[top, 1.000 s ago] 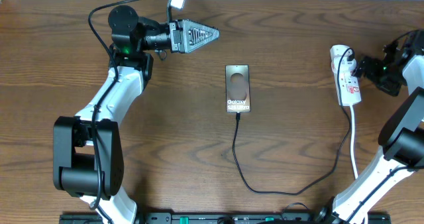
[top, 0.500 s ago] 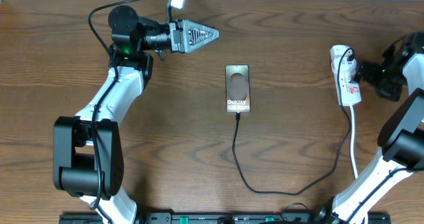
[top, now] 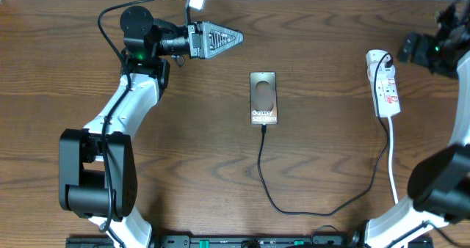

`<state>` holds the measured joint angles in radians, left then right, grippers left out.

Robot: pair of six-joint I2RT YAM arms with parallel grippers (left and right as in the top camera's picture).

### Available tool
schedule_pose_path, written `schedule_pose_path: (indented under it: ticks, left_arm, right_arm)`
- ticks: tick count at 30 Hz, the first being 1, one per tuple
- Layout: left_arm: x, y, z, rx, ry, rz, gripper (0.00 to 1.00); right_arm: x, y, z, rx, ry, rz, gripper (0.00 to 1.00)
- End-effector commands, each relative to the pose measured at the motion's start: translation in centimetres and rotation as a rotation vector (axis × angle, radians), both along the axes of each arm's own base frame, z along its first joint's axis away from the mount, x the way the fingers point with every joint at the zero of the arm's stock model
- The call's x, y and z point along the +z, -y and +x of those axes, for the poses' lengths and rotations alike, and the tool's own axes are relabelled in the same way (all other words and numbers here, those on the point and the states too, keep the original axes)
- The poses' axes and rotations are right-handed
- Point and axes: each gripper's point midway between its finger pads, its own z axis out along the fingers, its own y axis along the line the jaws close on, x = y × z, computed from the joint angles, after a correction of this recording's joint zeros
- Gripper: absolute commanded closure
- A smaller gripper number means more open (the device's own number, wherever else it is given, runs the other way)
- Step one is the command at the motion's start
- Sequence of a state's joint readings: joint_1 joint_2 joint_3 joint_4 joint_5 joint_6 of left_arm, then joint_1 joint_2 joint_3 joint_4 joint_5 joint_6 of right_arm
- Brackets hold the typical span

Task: Plug charger to phone and switch on socket
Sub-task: 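Lift the right gripper up off the power strip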

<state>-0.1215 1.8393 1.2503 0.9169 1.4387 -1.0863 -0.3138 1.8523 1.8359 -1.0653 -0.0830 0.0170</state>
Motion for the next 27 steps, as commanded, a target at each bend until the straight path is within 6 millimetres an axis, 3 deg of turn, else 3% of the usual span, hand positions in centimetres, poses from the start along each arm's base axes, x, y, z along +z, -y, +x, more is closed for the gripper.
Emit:
schedule_pose_path:
  ticks: [1, 5, 11, 27]
  left_arm:
    - [0.9, -0.1, -0.5, -0.011, 0.045, 0.001, 0.04]
    - [0.9, -0.1, -0.5, -0.011, 0.045, 0.001, 0.04]
    - [0.9, -0.1, -0.5, -0.011, 0.045, 0.001, 0.04]
    - [0.9, -0.1, -0.5, -0.011, 0.045, 0.001, 0.04]
  right_arm:
    - [0.6, -4.1, 0.8, 0.103, 0.013, 0.003, 0.01]
    - [-0.1, -7.8, 1.3, 0.224, -0.011, -0.029, 0.01]
    - [-0.3, -10.6, 1.5, 0.295, -0.021, -0.062, 0.01]
    - [-0.4, -11.0, 1.2, 0.305, -0.034, -0.059, 0.01]
